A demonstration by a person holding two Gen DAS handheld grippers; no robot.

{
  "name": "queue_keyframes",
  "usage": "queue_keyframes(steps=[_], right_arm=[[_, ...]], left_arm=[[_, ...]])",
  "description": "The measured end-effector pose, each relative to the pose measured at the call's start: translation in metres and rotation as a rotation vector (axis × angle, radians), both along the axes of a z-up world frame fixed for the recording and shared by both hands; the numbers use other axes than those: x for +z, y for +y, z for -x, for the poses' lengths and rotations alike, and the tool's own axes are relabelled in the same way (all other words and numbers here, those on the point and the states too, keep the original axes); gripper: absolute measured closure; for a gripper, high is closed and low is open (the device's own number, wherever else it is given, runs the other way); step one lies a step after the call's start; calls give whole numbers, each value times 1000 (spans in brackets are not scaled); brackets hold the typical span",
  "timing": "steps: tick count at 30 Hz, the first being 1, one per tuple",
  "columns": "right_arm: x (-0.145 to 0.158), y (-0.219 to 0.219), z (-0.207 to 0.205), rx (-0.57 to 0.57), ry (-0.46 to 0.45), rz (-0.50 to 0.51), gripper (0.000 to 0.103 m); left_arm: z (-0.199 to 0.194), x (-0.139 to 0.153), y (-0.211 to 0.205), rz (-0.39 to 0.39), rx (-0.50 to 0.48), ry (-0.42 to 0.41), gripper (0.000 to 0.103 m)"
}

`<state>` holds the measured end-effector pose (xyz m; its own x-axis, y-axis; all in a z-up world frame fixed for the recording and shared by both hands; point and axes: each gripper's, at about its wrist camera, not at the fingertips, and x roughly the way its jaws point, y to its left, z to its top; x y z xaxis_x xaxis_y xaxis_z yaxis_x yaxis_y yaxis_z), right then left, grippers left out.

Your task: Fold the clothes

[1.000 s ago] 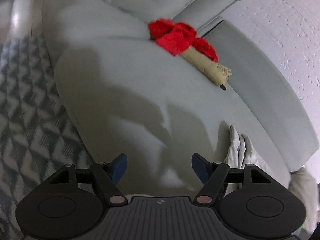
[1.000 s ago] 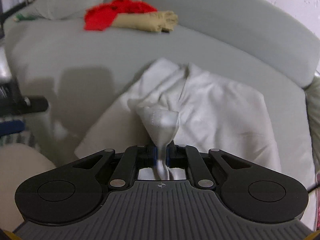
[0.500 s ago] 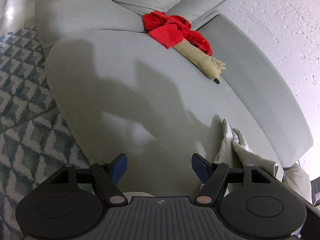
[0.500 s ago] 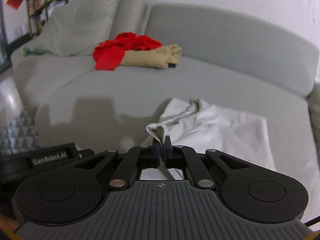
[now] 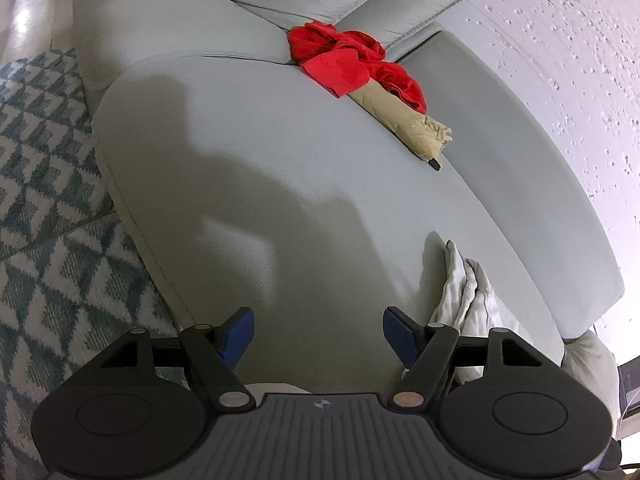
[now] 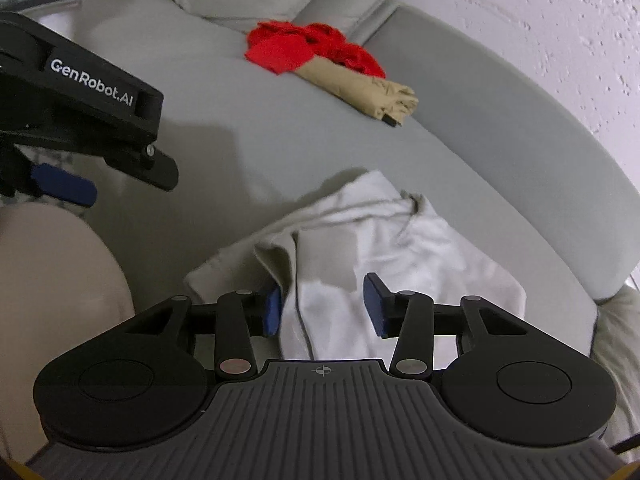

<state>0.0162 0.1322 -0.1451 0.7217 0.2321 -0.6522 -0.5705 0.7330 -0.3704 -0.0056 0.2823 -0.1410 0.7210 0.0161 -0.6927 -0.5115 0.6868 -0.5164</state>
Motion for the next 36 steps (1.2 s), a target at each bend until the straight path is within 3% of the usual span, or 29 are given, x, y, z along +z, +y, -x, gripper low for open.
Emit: queue_keyframes(steps=[7,8,9,15,18,24,31,36], right_arm=[[0,13,-13,-27,-54,6,76],[0,14,-16,-38,-52,11,85],[-1,14,-17,-42,-44,16,99],[5,16,-3,-12,-104,47,100],[18,16,4,-26,-150,24,100],[34,15,7,-37,-148,-43,100],[36,22,10,13,-128,-75,100],[24,24,4,95,21,-38,98]], left_arm=[[-1,-1,0,2,-4,3,35],[-1,-1,0,3,-6,4,35],[0,-2,1,3,-6,4,35],[-1,-2,1,8,-3,4,35],[1,-2,-1,7,2,5,35],[-1,-3,-1,8,-2,7,35],[0,-4,0,8,-1,12,35],[0,-3,0,3,0,17,35]])
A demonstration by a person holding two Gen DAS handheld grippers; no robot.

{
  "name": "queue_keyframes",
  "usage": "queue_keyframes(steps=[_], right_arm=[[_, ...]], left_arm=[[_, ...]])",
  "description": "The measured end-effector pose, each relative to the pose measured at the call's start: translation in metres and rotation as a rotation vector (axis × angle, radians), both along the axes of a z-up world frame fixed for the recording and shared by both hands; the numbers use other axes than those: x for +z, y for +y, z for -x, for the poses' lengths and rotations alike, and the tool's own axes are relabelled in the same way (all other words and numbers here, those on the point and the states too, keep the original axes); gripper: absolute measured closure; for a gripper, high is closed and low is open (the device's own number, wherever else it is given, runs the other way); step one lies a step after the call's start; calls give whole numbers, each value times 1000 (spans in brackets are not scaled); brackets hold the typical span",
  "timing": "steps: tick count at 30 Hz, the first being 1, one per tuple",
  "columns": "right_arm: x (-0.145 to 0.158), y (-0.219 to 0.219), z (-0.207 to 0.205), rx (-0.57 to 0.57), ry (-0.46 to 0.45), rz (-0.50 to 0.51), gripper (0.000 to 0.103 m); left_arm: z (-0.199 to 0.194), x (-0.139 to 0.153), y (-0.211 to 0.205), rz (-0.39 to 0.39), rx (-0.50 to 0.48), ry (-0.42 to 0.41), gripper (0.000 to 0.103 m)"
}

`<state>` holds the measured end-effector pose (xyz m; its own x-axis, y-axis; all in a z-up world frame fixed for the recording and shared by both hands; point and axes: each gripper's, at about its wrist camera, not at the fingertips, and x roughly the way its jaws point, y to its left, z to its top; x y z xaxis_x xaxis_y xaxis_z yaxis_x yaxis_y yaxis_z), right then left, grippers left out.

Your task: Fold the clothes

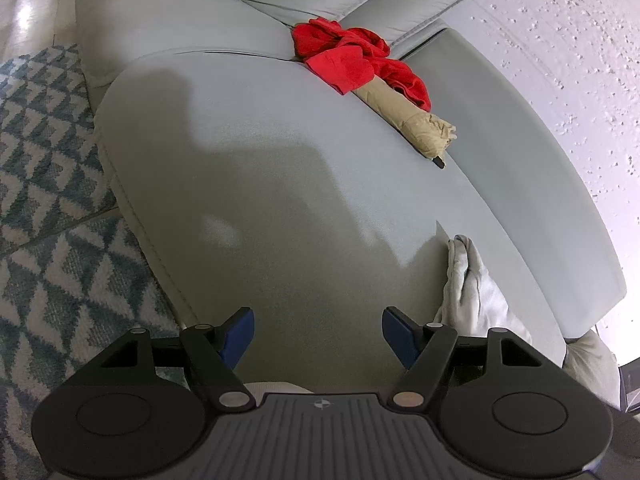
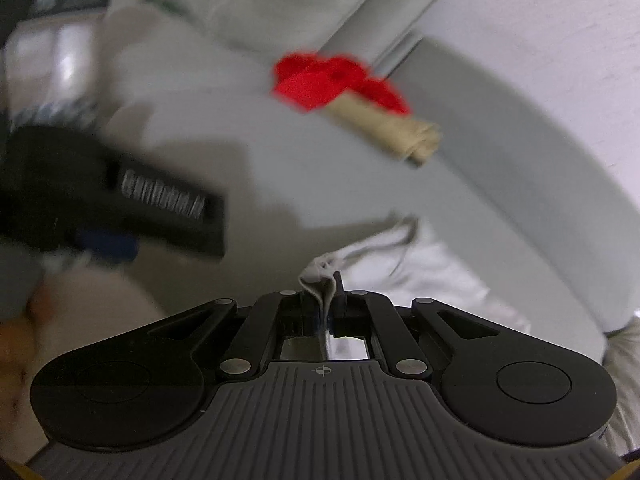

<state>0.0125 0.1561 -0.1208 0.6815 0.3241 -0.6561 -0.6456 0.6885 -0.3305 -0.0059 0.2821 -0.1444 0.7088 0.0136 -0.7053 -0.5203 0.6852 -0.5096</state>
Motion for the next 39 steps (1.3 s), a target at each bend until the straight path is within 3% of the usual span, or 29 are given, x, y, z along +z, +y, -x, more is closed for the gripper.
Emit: queue_keyframes(steps=[1,2,5,9,13,16,19,22,26,30,33,39], right_arm=[[0,-2,0,19,38,-4,95],[-1,-5,0,39,76,-9,86],[14,-27,4,14,167,-120,43],[44,-83,6,-107,224,-333,41],[72,-158,-2,-333,254,-565,36],[93,-229,4,-560,104,-710,33],[114,-303,13,-807,-80,-842,22],[117,-363,18,-1003,-256,-888,19],[87,-422,-10,-1179,-318,-852,16],[24,-452,-60,-1203,-218,-736,16],[-10,-458,-83,-1194,-124,-663,16],[-37,-444,-128,-1102,-167,-513,15]], left_arm=[[0,0,0,-1,2,1,35],[0,0,0,-2,3,2,35],[0,1,-2,-11,3,7,35],[-3,4,-9,-39,-2,18,35],[-9,7,-21,-72,-22,37,34],[-14,11,-31,-84,-54,75,34],[-18,21,-50,-90,-145,162,34],[-19,41,-84,-200,-237,178,33],[-26,66,-116,-285,-306,92,32],[-31,84,-149,-521,-371,-52,30],[-38,83,-157,-546,-398,-99,28],[-57,68,-159,-553,-391,-85,28]])
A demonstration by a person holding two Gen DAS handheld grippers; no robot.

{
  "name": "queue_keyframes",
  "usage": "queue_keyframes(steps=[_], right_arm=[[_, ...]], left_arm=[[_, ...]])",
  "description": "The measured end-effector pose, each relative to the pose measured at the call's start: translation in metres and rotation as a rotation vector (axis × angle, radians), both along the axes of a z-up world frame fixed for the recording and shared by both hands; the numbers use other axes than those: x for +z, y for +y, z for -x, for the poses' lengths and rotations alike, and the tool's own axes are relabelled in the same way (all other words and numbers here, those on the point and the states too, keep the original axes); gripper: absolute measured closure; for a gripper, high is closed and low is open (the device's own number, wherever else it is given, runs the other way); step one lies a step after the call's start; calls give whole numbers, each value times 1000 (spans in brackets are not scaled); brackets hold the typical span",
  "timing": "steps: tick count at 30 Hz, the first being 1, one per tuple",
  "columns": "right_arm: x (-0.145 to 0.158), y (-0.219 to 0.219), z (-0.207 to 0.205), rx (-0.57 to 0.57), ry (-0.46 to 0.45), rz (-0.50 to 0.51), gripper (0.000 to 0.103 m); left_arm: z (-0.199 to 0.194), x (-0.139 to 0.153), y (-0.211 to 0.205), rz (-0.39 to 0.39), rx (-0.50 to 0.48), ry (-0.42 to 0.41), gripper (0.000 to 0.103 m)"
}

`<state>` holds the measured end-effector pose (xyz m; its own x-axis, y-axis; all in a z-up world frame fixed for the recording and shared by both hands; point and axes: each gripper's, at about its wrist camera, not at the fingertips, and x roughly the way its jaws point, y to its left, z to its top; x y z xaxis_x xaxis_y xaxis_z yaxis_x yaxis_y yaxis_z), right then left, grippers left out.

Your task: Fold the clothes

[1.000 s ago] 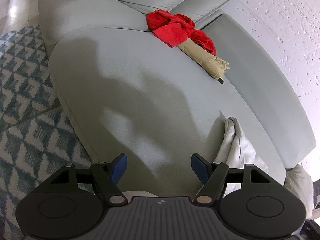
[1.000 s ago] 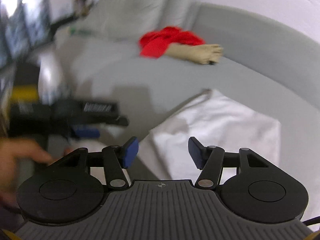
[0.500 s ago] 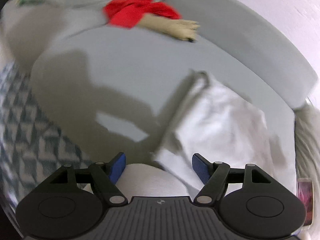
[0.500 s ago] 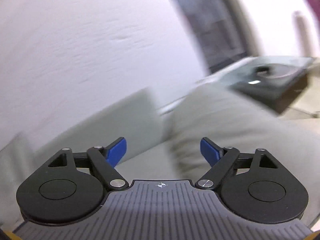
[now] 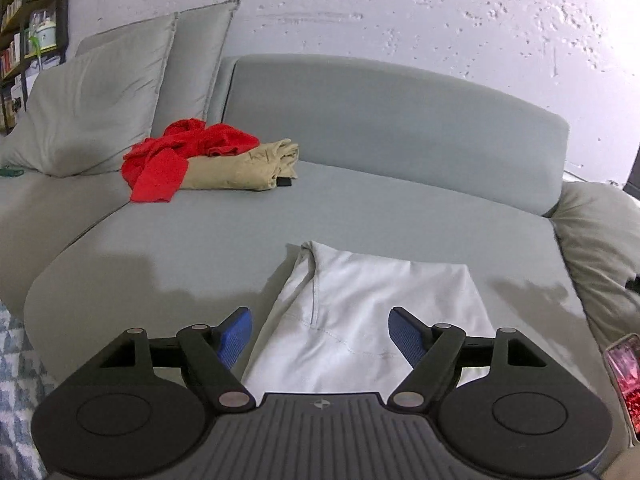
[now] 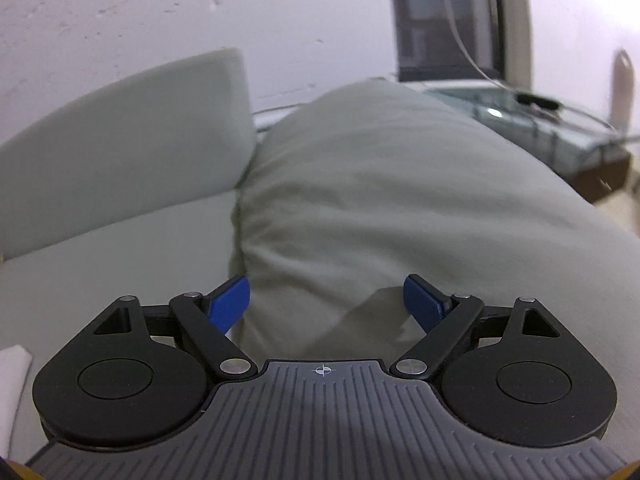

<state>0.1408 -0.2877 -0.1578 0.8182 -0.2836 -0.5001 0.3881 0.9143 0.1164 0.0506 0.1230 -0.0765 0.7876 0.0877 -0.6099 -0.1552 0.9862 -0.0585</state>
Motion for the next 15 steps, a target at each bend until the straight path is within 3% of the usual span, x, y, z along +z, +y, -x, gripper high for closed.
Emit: queue_keyframes(steps=[4,8,10,13,15], right_arm=[[32,16,-24,22,-111,4,15],[57,56,-11,135,-179,-23,11],[60,78,0,208,-165,-14,11],[50,106,6,347,-65,-71,11],[41,119,-2,451,18,-136,21]], left_arm=[[-3,-3,10,4,40,11,28],[-3,-9,28,37,68,39,28],[-8,-11,35,58,64,52,28],[-26,-8,48,100,57,59,33],[-45,-1,57,148,48,50,37]])
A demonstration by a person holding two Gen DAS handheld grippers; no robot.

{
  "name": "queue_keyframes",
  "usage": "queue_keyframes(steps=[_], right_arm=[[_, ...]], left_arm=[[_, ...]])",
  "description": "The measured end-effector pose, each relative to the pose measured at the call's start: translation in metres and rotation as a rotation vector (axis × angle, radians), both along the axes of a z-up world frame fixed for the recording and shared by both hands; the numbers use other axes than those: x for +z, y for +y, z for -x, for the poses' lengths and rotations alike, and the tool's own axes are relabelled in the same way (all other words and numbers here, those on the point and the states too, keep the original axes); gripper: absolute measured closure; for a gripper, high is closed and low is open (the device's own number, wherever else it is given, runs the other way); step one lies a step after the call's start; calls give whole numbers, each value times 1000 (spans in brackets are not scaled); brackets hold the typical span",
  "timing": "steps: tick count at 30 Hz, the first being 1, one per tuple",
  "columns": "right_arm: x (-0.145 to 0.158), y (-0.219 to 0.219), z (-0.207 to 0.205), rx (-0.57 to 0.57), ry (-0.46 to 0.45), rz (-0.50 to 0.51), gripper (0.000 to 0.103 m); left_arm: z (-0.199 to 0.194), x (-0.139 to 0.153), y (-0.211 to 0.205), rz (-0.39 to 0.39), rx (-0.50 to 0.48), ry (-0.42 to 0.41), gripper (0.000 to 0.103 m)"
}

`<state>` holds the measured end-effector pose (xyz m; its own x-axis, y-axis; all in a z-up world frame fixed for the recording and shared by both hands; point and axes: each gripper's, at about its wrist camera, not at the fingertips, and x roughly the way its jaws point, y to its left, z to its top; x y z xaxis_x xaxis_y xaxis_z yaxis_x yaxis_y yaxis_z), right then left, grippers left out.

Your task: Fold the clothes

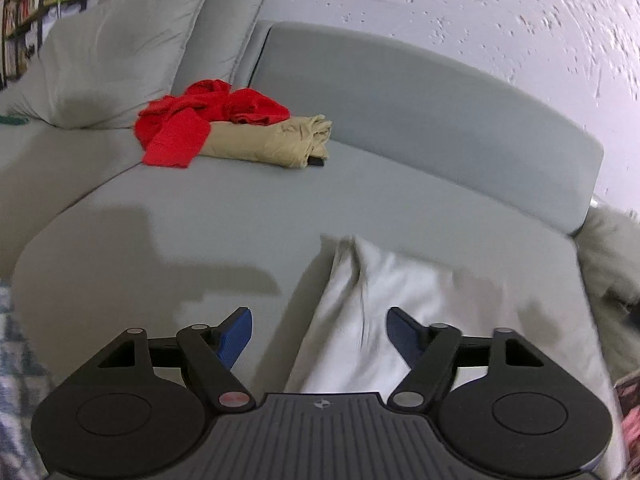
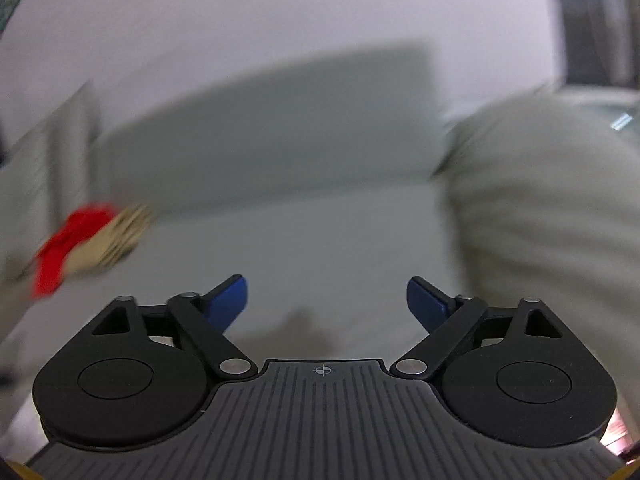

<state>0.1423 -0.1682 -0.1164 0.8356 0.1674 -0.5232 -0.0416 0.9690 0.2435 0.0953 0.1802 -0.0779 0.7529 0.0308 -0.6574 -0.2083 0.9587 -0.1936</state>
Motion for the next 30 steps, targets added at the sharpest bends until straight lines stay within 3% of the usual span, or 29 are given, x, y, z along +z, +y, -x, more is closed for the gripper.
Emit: queue_keyframes(steps=[1,3,5,6,9,12,13,14,15,18,21,23,26,30], right_arm=[[-5,6,-6,56,43,-27,27],[-14,15,-21,131,126,-90,51],[-22,21,-38,177,170,-167,63],[-26,24,-47,200,191,-206,65],[-50,33,-79,326,309,-408,65],[-87,46,-109,453,480,-620,65],[-96,47,-115,443,489,-627,68],[-105,48,-121,429,494,-629,84],[-113,44,-127,393,480,-648,92],[-123,21,-143,120,381,-668,94],[-115,-5,-143,-107,311,-625,88],[-102,-16,-134,-98,319,-621,82],[-78,-22,-100,-50,319,-573,77],[-38,-1,-53,71,344,-392,65]], left_arm=[[-11,4,3,31,-27,-1,45],[-35,8,1,93,-155,6,61],[-63,1,-11,146,-320,63,63],[-75,-8,-18,184,-387,103,69],[-110,-48,-28,322,-495,226,69],[-130,-79,-9,381,-390,195,74],[-133,-85,3,413,-322,160,74],[-135,-90,18,443,-223,120,74],[-135,-94,32,459,-125,73,74],[-125,-95,60,444,104,17,76],[-101,-80,72,400,164,5,75],[-74,-66,73,414,114,0,70],[-34,-48,54,364,-11,21,62],[14,-29,19,257,-177,42,59]])
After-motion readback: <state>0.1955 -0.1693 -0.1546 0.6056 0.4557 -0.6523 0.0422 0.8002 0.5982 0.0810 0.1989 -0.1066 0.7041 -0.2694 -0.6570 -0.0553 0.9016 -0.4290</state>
